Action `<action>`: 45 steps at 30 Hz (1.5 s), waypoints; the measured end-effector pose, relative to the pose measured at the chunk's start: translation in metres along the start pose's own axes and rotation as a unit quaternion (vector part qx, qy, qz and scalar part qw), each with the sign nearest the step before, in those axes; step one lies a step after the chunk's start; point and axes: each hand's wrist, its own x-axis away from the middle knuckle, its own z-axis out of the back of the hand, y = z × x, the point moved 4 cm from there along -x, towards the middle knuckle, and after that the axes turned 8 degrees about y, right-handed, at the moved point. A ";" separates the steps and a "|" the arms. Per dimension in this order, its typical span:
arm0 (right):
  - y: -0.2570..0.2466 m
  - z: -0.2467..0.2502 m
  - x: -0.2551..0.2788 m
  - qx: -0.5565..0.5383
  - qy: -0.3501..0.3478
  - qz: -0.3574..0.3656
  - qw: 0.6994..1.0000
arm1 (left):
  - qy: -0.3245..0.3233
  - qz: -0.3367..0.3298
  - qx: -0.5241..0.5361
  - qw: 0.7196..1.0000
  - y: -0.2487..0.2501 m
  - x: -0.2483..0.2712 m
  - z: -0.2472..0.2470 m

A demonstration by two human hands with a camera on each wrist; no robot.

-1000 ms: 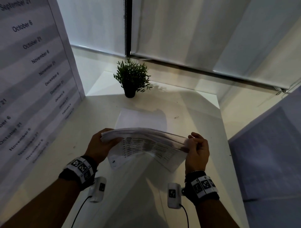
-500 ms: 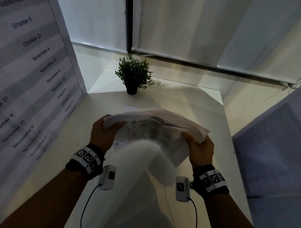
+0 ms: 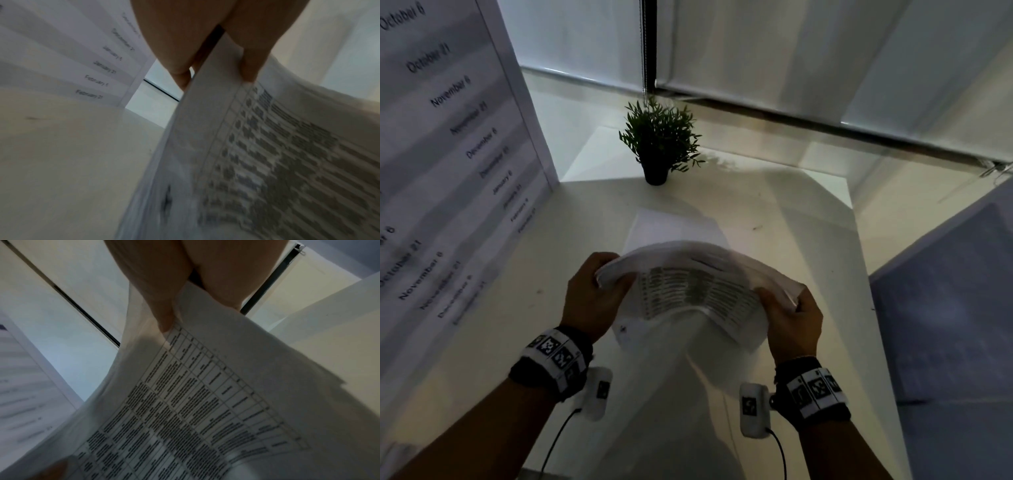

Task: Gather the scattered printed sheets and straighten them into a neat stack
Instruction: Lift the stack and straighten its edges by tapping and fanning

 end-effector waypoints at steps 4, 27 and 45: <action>0.002 0.006 -0.002 -0.018 -0.004 -0.005 1.000 | -0.067 -0.056 -0.054 0.995 0.019 -0.004 0.011; -0.016 0.003 0.000 0.016 0.004 0.086 0.996 | -0.231 -0.340 -0.323 0.852 0.073 -0.003 -0.084; -0.021 0.001 -0.003 0.147 -0.066 0.113 0.980 | -0.241 -0.326 -0.320 0.856 0.083 0.011 -0.091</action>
